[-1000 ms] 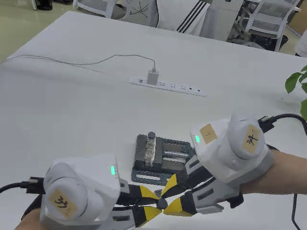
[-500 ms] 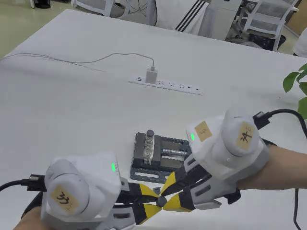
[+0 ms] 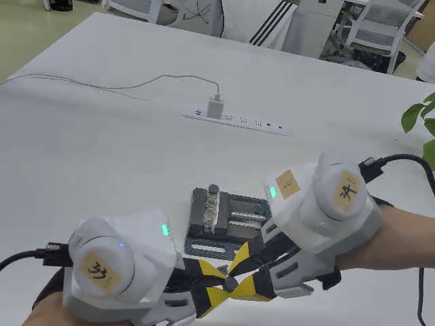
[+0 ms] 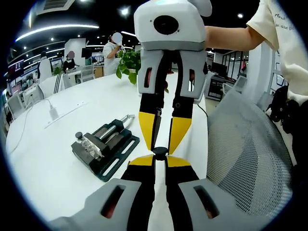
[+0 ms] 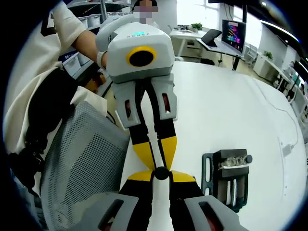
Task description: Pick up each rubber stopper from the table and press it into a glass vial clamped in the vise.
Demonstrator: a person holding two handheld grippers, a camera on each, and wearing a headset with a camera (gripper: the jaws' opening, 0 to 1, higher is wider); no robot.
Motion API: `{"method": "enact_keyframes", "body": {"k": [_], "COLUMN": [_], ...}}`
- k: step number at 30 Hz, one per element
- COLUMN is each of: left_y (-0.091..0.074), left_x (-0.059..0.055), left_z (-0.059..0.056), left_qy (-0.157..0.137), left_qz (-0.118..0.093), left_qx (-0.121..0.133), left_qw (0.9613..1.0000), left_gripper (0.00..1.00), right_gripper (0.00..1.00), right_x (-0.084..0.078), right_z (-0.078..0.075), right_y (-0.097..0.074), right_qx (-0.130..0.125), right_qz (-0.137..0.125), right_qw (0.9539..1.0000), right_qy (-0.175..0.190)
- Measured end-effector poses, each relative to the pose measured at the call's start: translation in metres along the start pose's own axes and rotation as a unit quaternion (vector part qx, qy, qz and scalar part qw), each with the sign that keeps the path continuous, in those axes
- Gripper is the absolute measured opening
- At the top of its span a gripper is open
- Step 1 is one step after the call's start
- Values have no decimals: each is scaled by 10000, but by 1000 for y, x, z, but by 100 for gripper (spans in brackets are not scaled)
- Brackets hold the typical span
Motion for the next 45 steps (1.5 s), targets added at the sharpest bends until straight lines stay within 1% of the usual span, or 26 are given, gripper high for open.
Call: {"method": "enact_keyframes", "body": {"k": [2, 4, 5, 6, 10, 12, 14, 17, 21, 25, 29, 30, 31, 32, 33, 34, 36, 37, 39, 40, 42, 44, 45], "left_y": [0, 0, 0, 0, -1, -1, -1, 0, 1, 1, 0, -1, -2, -3, -5, -6, -10, -11, -16, -18, -22, -26, -27], "left_x": [0, 1, 1, 1, 2, 4, 5, 5, 4, 1, -1, -2, -4, -5, -7, -9, -14, -16, -20, -21, -24, -28, -29], "left_z": [0, 0, 0, 0, 1, 2, 1, 1, 0, -1, 1, 2, 3, 5, 8, 9, 13, 14, 19, 20, 24, 27, 28], "left_qy": [53, 248, 277, 377, 450, 647, 698, 706, 605, 507, 416, 374, 228, 138, 80, -6, -87, -115, -169, -212, -272, -322, -333], "left_qz": [-12, -3, 8, 10, -42, -80, -84, -99, -123, -189, -218, -224, -207, -190, -225, -216, -210, -193, -230, -243, -263, -242, -269], "left_qx": [-8, -14, -18, -18, 2, 8, -6, -1, 31, 57, 148, 173, 173, 229, 315, 345, 494, 547, 778, 800, 992, 1094, 1160], "left_qw": [10000, 9997, 9996, 9993, 9990, 9979, 9975, 9975, 9981, 9985, 9988, 9989, 9994, 9995, 9992, 9992, 9985, 9983, 9966, 9963, 9943, 9932, 9923], "left_gripper": [3, 3, 3, 3, 3, 3, 3, 3, 4, 4, 4, 5, 5, 6, 8, 10, 17, 22, 29, 32, 39, 44, 47], "right_gripper": [8, 8, 8, 7, 7, 7, 7, 7, 6, 6, 6, 6, 6, 6, 6, 6, 6, 6, 6, 6, 6, 6, 6], "right_x": [0, 0, 0, 0, 1, 1, 1, 0, 0, 1, 2, 3, 3, 2, 1, 1, 0, -1, -2, -3, -4, -5, -5], "right_z": [0, 0, -1, -1, -4, -5, -5, -5, -4, -4, -6, -7, -10, -12, -15, -17, -21, -23, -26, -27, -30, -33, -35], "right_y": [0, -1, -1, -1, -4, -6, -7, -7, -6, -5, -4, -3, -2, -2, -1, -1, -1, -1, -1, -1, 0, 0, 0], "right_qx": [14, 38, 53, 70, 100, 119, 162, 185, 209, 231, 217, 208, 160, 103, 68, 57, 31, 28, 14, 9, -12, 2, -2], "right_qz": [-1, 15, 21, 26, -24, -42, -39, -11, 24, 52, 79, 83, 114, 162, 183, 197, 224, 244, 281, 296, 332, 366, 382], "right_qw": [10000, 10000, 10000, 10000, 9999, 9999, 9998, 9998, 9998, 9997, 9997, 9997, 9998, 9998, 9998, 9998, 9997, 9997, 9996, 9995, 9994, 9993, 9992], "right_qy": [9, -29, -33, -41, 36, 43, 85, 69, 63, 37, -29, -42, -12, -34, -83, -80, -70, -70, -84, -85, -89, -94, -113]}}
Point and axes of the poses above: the centre of the closed fingertips' face, and the gripper's own axes: y roughly forward along the fingers, z roughly to its left, x roughly out of its top, the point moved 8 cm from there along -y, roughly backward along the fingers, and after that the axes turned 5 degrees about y, right-handed, at the moved point
